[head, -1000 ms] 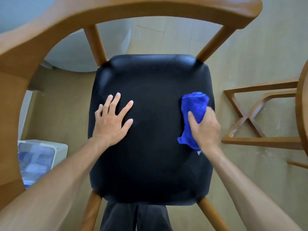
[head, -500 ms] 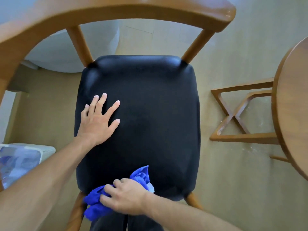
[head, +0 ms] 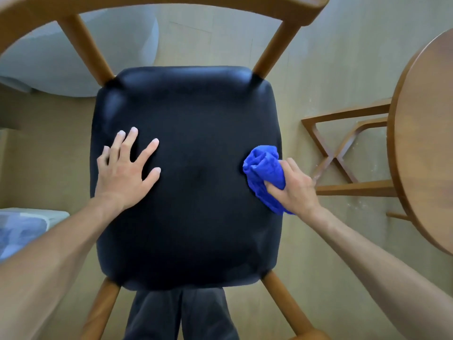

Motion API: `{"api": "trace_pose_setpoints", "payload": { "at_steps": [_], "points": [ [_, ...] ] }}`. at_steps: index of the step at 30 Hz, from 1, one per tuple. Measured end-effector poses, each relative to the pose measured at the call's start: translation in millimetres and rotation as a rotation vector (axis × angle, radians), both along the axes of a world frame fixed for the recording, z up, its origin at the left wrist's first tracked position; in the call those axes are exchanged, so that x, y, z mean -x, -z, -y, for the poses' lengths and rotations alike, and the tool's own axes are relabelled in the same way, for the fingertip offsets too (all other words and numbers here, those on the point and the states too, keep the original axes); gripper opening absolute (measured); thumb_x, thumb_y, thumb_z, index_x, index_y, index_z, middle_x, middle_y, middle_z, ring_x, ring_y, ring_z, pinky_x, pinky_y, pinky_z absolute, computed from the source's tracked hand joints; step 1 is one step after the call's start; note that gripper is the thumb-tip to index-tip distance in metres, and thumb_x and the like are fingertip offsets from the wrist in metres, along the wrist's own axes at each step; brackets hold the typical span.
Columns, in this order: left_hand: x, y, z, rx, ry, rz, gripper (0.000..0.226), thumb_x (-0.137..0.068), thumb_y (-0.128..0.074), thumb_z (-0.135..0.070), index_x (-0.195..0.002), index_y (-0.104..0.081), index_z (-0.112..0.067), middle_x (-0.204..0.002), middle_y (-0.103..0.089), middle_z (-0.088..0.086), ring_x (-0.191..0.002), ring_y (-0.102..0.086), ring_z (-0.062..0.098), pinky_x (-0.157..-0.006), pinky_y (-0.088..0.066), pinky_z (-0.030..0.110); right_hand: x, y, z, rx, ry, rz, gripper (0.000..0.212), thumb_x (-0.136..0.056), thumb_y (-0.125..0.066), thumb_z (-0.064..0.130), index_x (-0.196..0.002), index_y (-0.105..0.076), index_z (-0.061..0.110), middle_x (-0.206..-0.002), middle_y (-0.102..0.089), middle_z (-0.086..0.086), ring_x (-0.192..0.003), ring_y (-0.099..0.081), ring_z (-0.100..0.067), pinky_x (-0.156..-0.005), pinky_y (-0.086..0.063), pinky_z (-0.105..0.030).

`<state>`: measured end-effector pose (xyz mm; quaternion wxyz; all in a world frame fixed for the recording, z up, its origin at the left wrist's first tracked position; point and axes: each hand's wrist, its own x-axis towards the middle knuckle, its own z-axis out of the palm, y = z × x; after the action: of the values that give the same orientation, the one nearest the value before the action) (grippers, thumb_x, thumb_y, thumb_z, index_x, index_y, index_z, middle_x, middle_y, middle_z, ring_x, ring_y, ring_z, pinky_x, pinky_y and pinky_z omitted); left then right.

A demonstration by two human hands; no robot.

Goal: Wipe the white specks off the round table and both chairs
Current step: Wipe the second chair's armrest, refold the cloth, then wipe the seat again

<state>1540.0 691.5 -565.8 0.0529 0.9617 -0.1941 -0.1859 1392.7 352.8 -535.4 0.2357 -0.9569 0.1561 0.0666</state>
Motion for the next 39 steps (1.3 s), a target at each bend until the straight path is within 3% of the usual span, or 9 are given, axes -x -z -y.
{"api": "trace_pose_setpoints", "payload": {
  "at_steps": [8,11,14,17,19,23,26,30,39],
  "points": [
    [-2.8,-12.5,5.0,-0.025,-0.003,-0.054,0.063,-0.092,-0.051,-0.047,-0.149,-0.024,-0.039,-0.161,-0.002,0.005,-0.147,0.004,0.024,-0.116,-0.008,0.049,128.1,-2.7,-44.2,-0.054,-1.005,-0.328,0.036,-0.067,-0.067,0.045,-0.096,-0.051,0.03,-0.085,-0.05,0.009,-0.066,-0.05,-0.011,-0.057,-0.046,-0.022],
    [-6.4,-29.0,16.9,-0.111,-0.005,-0.183,0.067,-0.093,-0.049,-0.041,-0.151,-0.016,-0.035,-0.16,0.007,0.007,-0.147,0.01,0.026,-0.118,-0.008,0.048,109.4,-12.4,-40.7,-0.111,-0.778,-0.385,0.034,-0.074,-0.062,0.04,-0.104,-0.055,0.025,-0.094,-0.052,0.005,-0.075,-0.054,-0.017,-0.067,-0.051,-0.03],
    [-5.8,-62.3,37.6,-0.151,-0.033,-0.367,0.065,-0.093,-0.049,-0.035,-0.15,-0.019,-0.028,-0.16,0.004,0.01,-0.147,0.008,0.028,-0.118,-0.011,0.046,77.1,-51.8,-41.0,-0.247,-0.25,-0.314,0.037,-0.076,-0.06,0.039,-0.109,-0.058,0.023,-0.1,-0.054,0.009,-0.086,-0.057,-0.013,-0.075,-0.05,-0.032],
    [1.2,-119.9,71.9,0.094,-0.063,-0.541,0.049,-0.093,-0.051,-0.033,-0.141,-0.042,-0.022,-0.15,-0.035,0.003,-0.139,-0.03,0.02,-0.11,-0.029,0.034,40.7,-110.2,-48.1,-0.488,0.204,-0.117,0.029,-0.071,-0.069,0.03,-0.097,-0.058,0.021,-0.091,-0.062,0.01,-0.081,-0.059,-0.007,-0.071,-0.047,-0.02],
    [7.3,-174.6,97.6,0.302,-0.113,-0.619,0.029,-0.091,-0.054,-0.03,-0.12,-0.056,-0.025,-0.124,-0.059,-0.004,-0.111,-0.054,0.011,-0.092,-0.042,0.025,19.6,-153.2,-55.6,-0.606,0.345,-0.005,0.028,-0.074,-0.076,0.02,-0.095,-0.058,0.021,-0.087,-0.066,0.009,-0.079,-0.061,-0.008,-0.069,-0.049,-0.019],
    [16.2,-289.2,130.1,0.594,-0.184,-0.533,0.008,-0.086,-0.057,-0.02,-0.084,-0.051,-0.015,-0.078,-0.06,-0.001,-0.072,-0.055,0.013,-0.066,-0.05,0.032,-9.2,-239.0,-71.9,-0.736,0.453,0.18,0.036,-0.077,-0.08,0.013,-0.1,-0.055,0.025,-0.091,-0.067,0.016,-0.083,-0.064,-0.005,-0.07,-0.053,-0.02],
    [20.1,-364.3,130.8,0.792,-0.193,-0.549,0.013,-0.086,-0.06,-0.024,-0.083,-0.051,-0.014,-0.084,-0.066,0.005,-0.082,-0.064,0.02,-0.079,-0.055,0.044,-21.0,-302.1,-84.9,-0.836,0.488,0.307,0.045,-0.076,-0.081,0.014,-0.109,-0.054,0.028,-0.098,-0.068,0.014,-0.089,-0.066,-0.007,-0.075,-0.056,-0.026],
    [36.3,-442.1,125.7,0.85,-0.066,-0.507,0.046,-0.069,-0.067,-0.058,-0.103,-0.048,-0.033,-0.105,-0.06,-0.012,-0.096,-0.059,0.0,-0.086,-0.052,0.028,-15.6,-378.7,-99.1,-0.844,0.367,0.432,0.049,-0.081,-0.078,0.019,-0.119,-0.05,0.032,-0.106,-0.063,0.02,-0.097,-0.065,-0.006,-0.08,-0.056,-0.026],
    [60.5,-565.8,100.9,0.979,0.255,-0.243,0.038,-0.082,-0.073,-0.037,-0.11,-0.05,-0.025,-0.093,-0.062,-0.009,-0.075,-0.058,-0.005,-0.068,-0.045,0.012,25.3,-506.8,-109.6,-1.015,0.366,0.618,0.061,-0.074,-0.065,0.026,-0.13,-0.041,0.029,-0.115,-0.064,0.005,-0.104,-0.065,-0.009,-0.083,-0.055,-0.029]
  ]
}}
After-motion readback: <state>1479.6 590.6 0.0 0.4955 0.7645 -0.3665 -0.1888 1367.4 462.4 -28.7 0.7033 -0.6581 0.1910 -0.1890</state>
